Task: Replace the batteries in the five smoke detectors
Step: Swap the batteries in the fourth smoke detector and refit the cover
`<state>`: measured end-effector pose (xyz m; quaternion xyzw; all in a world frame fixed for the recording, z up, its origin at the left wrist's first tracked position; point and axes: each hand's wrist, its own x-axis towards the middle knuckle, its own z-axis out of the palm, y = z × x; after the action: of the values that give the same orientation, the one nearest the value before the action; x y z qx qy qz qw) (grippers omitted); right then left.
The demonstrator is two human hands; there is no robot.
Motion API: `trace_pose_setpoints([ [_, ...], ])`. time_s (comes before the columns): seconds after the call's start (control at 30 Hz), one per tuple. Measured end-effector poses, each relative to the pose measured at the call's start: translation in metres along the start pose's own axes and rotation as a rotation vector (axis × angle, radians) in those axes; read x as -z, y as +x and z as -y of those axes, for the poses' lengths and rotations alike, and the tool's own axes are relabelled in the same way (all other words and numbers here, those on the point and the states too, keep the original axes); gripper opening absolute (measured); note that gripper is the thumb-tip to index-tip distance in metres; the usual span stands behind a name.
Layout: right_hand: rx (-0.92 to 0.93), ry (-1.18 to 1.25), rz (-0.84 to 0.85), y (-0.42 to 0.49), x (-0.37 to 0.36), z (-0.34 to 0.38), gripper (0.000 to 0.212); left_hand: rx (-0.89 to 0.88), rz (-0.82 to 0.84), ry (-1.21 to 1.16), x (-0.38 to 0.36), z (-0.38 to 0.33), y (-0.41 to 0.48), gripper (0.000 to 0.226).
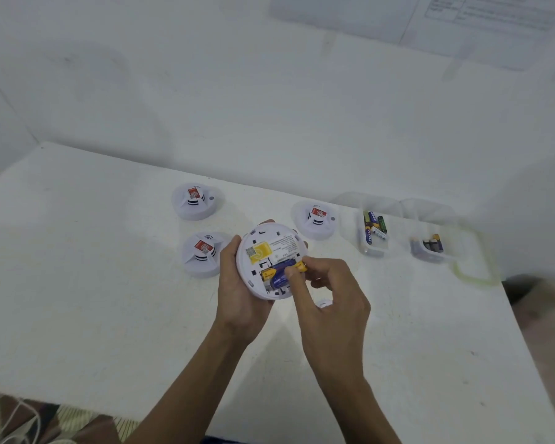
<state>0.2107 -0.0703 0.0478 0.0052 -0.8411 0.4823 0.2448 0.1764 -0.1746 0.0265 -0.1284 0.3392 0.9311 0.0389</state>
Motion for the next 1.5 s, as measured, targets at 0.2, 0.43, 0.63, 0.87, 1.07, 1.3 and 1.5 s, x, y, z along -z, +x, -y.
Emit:
trace_pose_setpoints([
  [0.2, -0.008, -0.064, -0.019, -0.005, -0.005, 0.000, 0.030, -0.024, 0.000, 0.021, -0.001, 0.001, -0.001, 0.048],
  [0.43, 0.018, -0.045, -0.023, -0.008, -0.009, 0.001, 0.032, -0.010, 0.020, -0.061, -0.003, -0.002, 0.000, 0.050],
  [0.63, 0.104, -0.029, -0.043, -0.008, -0.010, 0.004, 0.041, -0.009, -0.013, -0.129, -0.010, -0.005, -0.002, 0.069],
  [0.87, 0.199, -0.129, -0.042, -0.009, -0.014, -0.001, 0.032, -0.029, -0.015, -0.153, -0.009, -0.007, -0.002, 0.068],
  [1.07, 0.187, -0.095, -0.024, -0.006, -0.013, -0.004, 0.033, -0.001, 0.031, -0.133, -0.003, -0.006, 0.004, 0.056],
  [1.3, 0.109, 0.017, 0.107, 0.006, 0.017, -0.028, 0.021, 0.018, 0.137, -0.129, 0.011, -0.002, 0.007, 0.050],
  [1.5, -0.321, -0.394, 0.327, 0.009, 0.024, -0.085, 0.036, 0.038, 0.186, -0.160, 0.014, -0.002, 0.009, 0.047],
])
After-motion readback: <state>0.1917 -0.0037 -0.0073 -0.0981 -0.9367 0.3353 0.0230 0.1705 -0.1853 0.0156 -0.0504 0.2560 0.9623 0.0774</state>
